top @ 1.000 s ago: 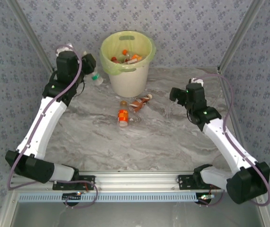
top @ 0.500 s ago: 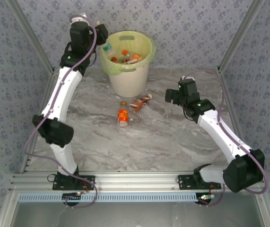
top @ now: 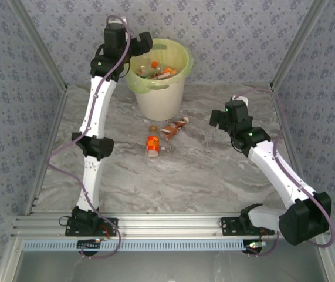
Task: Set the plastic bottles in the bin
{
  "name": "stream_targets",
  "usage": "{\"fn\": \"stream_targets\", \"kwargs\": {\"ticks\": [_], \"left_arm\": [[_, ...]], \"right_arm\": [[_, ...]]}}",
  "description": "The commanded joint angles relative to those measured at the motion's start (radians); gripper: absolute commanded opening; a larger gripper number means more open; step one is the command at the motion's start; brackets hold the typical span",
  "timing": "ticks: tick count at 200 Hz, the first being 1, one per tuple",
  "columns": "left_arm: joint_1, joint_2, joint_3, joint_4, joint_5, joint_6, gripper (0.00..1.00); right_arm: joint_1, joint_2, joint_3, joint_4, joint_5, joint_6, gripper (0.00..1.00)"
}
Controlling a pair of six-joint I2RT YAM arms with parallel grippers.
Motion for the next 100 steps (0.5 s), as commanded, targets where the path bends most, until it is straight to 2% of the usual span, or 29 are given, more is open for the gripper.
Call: {"fn": "stream_targets", "kwargs": {"ticks": [1,33,78,100], "left_arm": [[-0.005,-0.103,-0.032,-0.046,0.057,0.051,0.99],[-0.005,-0.183,-0.043,-0.113,0.081,0.073,0.99],[-0.021,-0.254,-0.046,-0.200,0.095,0.111,1.00],[-0.053,-0.274,-0.045,-0.230,0.089,0.152,0.99]], "right_arm": [[-0.009,-0.034,-0.016,0.040,0.012,-0.008,1.00],[-0.019,-0.080,-0.076,0.120,-0.032,0.017,1.00],[-0.027,-0.126,-0.086,0.132,-0.027,0.047,1.00],[-0.032,-0.150,-0.124,0.197,-0.118,0.007,1.00]]}}
